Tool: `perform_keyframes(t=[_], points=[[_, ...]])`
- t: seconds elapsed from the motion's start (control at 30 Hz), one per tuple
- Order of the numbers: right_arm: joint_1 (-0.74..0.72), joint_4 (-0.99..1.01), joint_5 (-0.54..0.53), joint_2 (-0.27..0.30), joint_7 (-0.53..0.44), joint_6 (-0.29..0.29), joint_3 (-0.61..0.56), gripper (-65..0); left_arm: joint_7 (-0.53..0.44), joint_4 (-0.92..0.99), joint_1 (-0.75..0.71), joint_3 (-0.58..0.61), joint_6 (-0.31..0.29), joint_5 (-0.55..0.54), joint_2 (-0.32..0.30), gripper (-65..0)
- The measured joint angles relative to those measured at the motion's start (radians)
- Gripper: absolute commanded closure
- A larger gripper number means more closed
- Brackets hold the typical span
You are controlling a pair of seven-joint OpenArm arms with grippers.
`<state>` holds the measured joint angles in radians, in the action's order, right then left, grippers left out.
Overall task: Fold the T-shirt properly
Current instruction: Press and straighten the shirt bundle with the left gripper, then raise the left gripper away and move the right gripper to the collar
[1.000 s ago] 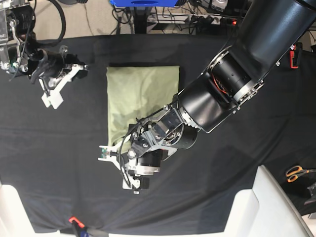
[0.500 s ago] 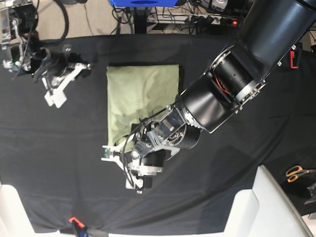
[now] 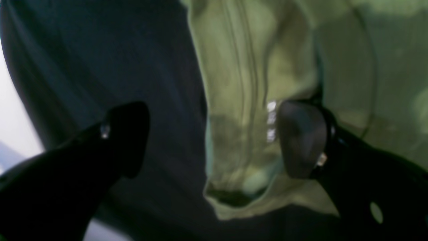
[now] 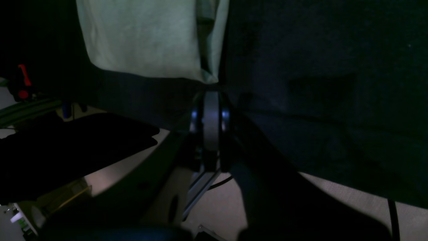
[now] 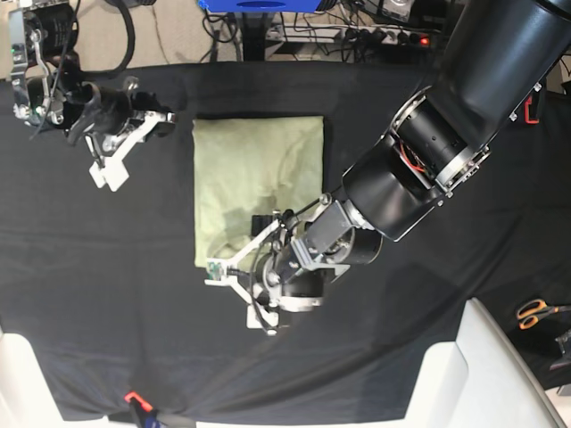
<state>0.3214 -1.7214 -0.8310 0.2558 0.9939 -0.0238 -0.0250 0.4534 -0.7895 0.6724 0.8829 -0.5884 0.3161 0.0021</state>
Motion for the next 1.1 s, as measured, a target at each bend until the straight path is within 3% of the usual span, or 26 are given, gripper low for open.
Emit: perform_keyframes(t=[0.3,0.33,0.4,0.47,0.5,0.63,0.73,0.83,1.0,1.1], points=[[-0.03,0.0,0.002,-0.002,0.003,0.0,-0.001,-0.2,0.03,-0.162,0.017,-0.248,0.001,-0.031,-0.004,-56.3],[-0.038,0.0,0.002,0.0,0.001,0.0,-0.001,-0.2,0.071,-0.203,0.003,-0.293,0.001,-0.032,-0.01,-51.3],[-0.057,-0.001,0.003,0.003,0.001,0.0,-0.003,-0.2,0.141,-0.292,-0.042,-0.367,0.005,-0.028,-0.037,-35.4],[-0.074,-0.001,0.003,0.016,0.011,-0.002,-0.003,-0.2,0.175,-0.39,-0.126,-0.433,0.006,-0.024,-0.078,-9.5],[-0.087,-0.001,0.006,0.023,0.043,-0.003,-0.003,-0.2,0.198,-0.447,-0.186,-0.469,0.008,-0.023,-0.103,0.0],[-0.127,-0.018,0.01,0.024,0.113,-0.003,-0.022,-0.2,0.259,-0.624,-0.389,-0.547,-0.001,-0.007,-0.137,0.0],[-0.166,-0.066,0.011,0.029,0.116,-0.008,-0.143,-0.2,0.241,-0.769,-0.486,-0.6,-0.007,-0.038,-0.151,0.0],[-0.242,-0.038,0.002,0.022,0.114,-0.015,-0.212,-0.2,0.244,-0.798,-0.583,-0.729,0.006,-0.032,-0.19,0.0],[-0.38,0.095,0.119,0.028,0.054,-0.009,-0.219,-0.8,0.271,-0.788,-0.77,-0.967,0.007,-0.013,-0.251,0.0],[-0.454,0.19,0.143,0.021,-0.018,-0.011,-0.222,-2.4,0.257,-0.822,-0.865,-1.035,0.011,-0.026,-0.242,0.0]])
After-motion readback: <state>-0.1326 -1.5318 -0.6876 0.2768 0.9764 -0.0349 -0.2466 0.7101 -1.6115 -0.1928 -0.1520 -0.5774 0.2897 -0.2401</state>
